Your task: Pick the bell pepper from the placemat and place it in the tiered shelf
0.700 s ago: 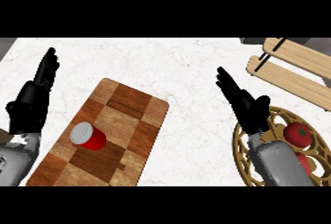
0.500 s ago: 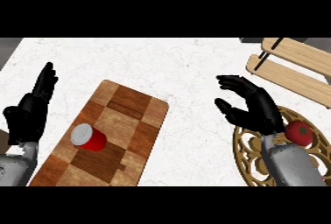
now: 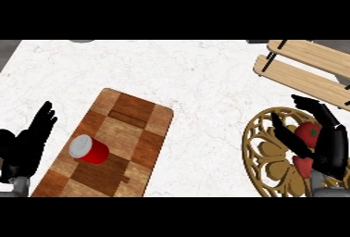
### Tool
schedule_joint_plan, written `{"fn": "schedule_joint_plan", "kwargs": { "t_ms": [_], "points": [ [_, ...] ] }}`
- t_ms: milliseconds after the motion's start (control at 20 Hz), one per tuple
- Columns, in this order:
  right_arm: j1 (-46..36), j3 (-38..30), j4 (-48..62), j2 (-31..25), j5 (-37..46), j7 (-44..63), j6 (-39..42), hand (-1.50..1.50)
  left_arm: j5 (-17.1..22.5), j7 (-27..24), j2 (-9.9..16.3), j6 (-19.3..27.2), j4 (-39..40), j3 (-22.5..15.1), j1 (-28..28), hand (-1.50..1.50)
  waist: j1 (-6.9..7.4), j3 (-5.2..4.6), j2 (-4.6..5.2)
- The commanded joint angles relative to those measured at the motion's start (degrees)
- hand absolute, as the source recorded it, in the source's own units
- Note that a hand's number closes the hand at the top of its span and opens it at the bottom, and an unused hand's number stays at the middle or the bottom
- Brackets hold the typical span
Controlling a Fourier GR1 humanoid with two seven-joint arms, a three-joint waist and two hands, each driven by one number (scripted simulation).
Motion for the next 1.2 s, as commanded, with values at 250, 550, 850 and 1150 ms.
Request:
{"fn": "schedule_joint_plan", "kwargs": {
  "t_ms": [250,550,850,1150],
  "points": [
    [20.2,7.2,-19.1,1.2,25.2,15.4,-9.0,-1.5,1.3,0.2,0.0,-3.3,-0.5,1.0,1.7,0.0,0.85,0.03,0.18],
    [30.5,4.2,-28.6,-4.4,37.8,31.0,4.4,-1.5,2.0,-2.2,-0.4,-4.1,1.6,2.4,3.1,0.0,0.59,-0.13,0.31],
    [29.2,8.3,-30.4,-10.3,43.3,43.6,26.5,-1.5,2.0,-3.6,-0.2,-6.4,2.9,2.4,0.2,0.0,2.94,-0.13,1.24],
    [21.0,9.2,-37.5,-12.9,43.4,57.9,47.7,-1.5,2.8,-2.4,0.7,-8.4,3.1,3.7,0.4,0.0,3.44,0.15,0.81]
  ]
}}
